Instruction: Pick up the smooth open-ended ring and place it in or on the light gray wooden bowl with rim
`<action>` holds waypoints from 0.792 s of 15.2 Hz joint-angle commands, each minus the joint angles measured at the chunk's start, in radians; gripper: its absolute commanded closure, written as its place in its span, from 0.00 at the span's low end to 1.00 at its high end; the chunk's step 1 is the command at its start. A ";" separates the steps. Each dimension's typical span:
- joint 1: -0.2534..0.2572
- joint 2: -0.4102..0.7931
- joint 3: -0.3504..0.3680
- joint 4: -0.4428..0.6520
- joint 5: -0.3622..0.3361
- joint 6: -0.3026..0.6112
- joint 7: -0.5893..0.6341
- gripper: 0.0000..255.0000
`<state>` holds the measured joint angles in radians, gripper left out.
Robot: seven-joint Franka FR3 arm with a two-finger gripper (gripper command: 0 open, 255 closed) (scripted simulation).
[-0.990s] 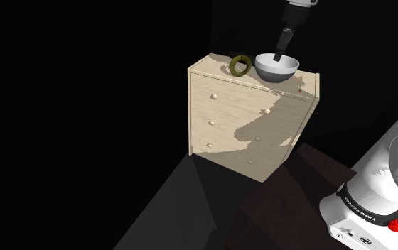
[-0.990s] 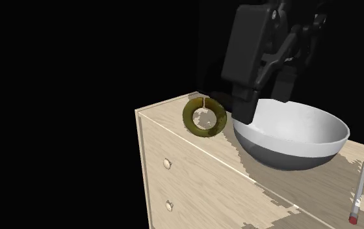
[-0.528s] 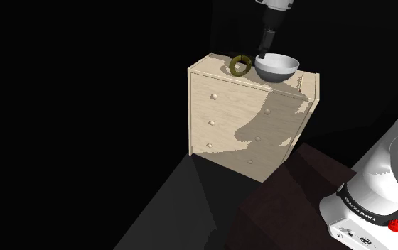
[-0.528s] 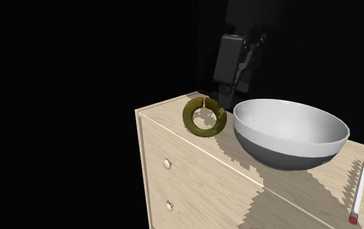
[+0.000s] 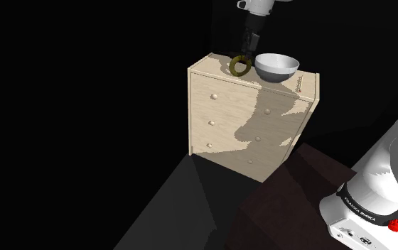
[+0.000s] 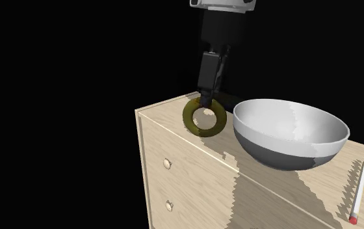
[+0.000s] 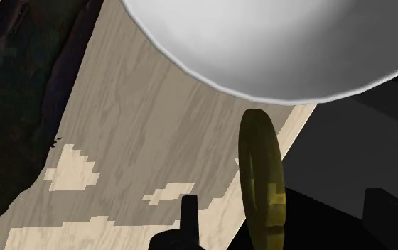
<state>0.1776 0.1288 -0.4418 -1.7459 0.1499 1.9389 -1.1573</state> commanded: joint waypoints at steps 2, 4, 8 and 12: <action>-0.001 0.016 0.002 -0.018 0.010 0.033 -0.011 0.00; -0.001 0.024 0.003 -0.036 0.015 0.058 -0.015 0.00; -0.001 0.026 0.004 -0.041 0.016 0.065 -0.016 0.00; -0.001 0.026 0.004 -0.041 0.016 0.064 -0.016 0.00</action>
<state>0.1768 0.1550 -0.4381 -1.7865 0.1660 2.0032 -1.1730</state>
